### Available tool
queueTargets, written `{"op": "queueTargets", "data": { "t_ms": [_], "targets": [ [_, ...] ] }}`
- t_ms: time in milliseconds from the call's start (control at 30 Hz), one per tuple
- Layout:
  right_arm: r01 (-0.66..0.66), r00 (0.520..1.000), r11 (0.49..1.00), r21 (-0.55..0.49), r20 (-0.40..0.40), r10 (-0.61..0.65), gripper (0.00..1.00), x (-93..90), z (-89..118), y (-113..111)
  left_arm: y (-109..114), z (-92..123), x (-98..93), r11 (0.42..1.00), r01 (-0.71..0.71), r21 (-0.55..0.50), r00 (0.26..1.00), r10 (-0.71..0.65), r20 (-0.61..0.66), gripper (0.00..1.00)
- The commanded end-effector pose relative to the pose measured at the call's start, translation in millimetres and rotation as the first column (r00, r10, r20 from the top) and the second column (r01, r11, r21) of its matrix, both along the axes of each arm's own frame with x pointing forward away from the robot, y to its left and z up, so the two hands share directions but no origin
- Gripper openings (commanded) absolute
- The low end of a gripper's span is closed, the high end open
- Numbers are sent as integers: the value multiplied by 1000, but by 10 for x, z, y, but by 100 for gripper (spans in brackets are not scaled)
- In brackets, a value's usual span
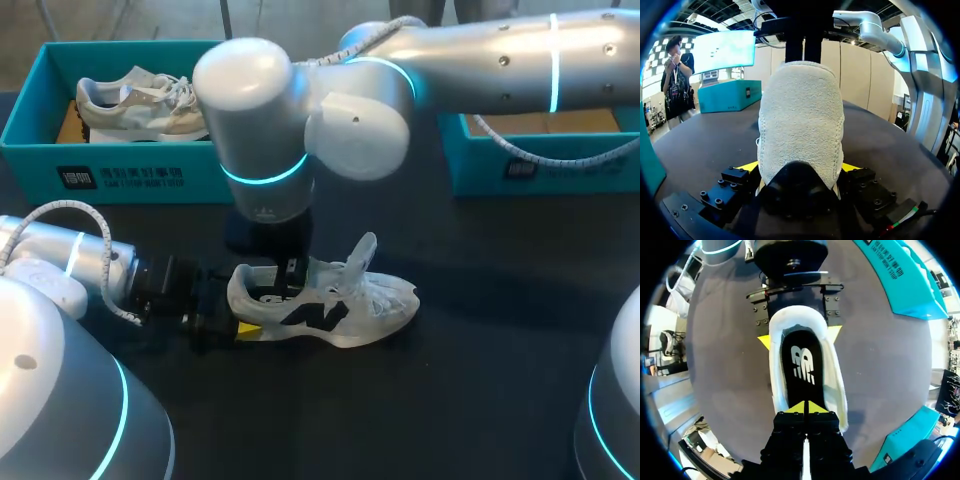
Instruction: Take the shoe out of the shoebox, open the shoe tongue, remove and reinsert the insole, then place the shoe into the shoebox
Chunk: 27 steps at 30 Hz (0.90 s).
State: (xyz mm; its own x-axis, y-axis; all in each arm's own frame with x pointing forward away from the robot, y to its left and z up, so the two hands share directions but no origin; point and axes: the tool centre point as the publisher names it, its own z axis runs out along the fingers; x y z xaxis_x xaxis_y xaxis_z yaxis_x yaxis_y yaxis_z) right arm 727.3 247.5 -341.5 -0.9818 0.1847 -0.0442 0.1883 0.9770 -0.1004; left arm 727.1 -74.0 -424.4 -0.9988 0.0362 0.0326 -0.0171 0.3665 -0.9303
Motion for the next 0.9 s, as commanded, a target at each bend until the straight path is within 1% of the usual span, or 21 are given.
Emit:
{"op": "queueTargets", "data": {
  "t_ms": [33,233,333,400,467,567,600,733,900],
  "targets": [
    [-24,1000,1000,16,-9,24,0,27,17,-11,7,-18,5,1000,-2,1,1000,2,0,0],
    [-48,998,998,40,-39,50,0,10,-205,157,7,-18,5,1000,-2,1,1000,2,0,0],
    [-42,998,998,51,-45,45,0,-19,-326,200,7,-18,5,1000,-2,1,1000,2,0,0],
    [-38,998,998,53,-49,41,2,-38,-387,212,7,-18,5,1000,-2,1,1000,2,0,0],
    [-33,998,998,50,-53,35,7,-54,-441,210,7,-18,5,1000,-2,1,1000,2,0,0],
    [-17,999,998,54,-45,19,25,-60,-484,175,7,-18,5,1000,-2,1,1000,2,0,0],
    [-15,999,998,55,-42,17,33,-59,-489,166,7,-18,5,1000,-2,1,1000,2,0,0],
    [0,1000,998,56,-26,2,42,-34,-503,142,7,-18,5,1000,-2,1,1000,2,0,0],
    [-1,1000,998,62,-10,1,44,20,-538,192,7,-18,5,1000,-2,1,1000,2,0,0]
  ]
}}
